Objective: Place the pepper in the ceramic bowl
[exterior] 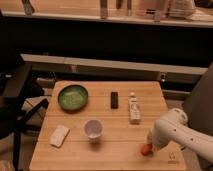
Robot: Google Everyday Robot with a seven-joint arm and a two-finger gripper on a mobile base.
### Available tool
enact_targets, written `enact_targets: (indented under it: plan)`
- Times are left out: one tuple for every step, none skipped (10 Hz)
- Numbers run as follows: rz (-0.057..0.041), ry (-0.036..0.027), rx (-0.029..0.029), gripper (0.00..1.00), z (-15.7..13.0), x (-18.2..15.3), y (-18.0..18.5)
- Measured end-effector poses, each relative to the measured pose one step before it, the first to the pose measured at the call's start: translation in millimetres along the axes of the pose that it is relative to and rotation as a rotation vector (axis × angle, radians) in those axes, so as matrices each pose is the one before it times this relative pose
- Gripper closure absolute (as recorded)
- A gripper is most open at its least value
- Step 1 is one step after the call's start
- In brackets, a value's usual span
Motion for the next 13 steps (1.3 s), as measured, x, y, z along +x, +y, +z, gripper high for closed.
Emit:
enact_targets:
  plan:
    - [-0.00809, 0.00187, 0.00488, 1.00, -3.51, 1.98, -9.94]
    - [-0.00536, 0.00116, 0.00278, 1.00, -2.48, 1.71, -6.74]
    - [-0.00246, 0.00188, 0.00161, 1.00, -0.93, 1.71, -0.90]
    - [-0.00427, 0.00377, 0.00354, 1.00, -2.80, 0.93, -0.96]
    - [-0.00308, 0.00644, 0.00389, 1.00, -6.23, 5.74, -2.45]
    - [-0.00104, 0.00637, -0.00095, 1.00, -5.56, 5.87, -5.44]
    - [-0.00857, 0.00280, 0.01144, 1.00, -6.31, 3.75, -13.69]
    - [-0.01096, 0.00318, 0.00646, 1.00, -6.35, 2.51, -14.02]
    - [-0.00378, 0.00205, 0.00304, 1.00, -2.88, 0.84, -5.40]
    - [-0.00602, 0.00540, 0.00116, 1.00, -4.86, -0.07, -3.34]
    - [-0.00882, 0.00642, -0.00075, 1.00, -5.54, -1.55, -3.75]
    - [-0.00581, 0.00609, -0.00238, 1.00, -3.97, 0.83, -5.30]
    - [-0.01335, 0.00653, 0.00214, 1.00, -5.02, -0.25, -12.82]
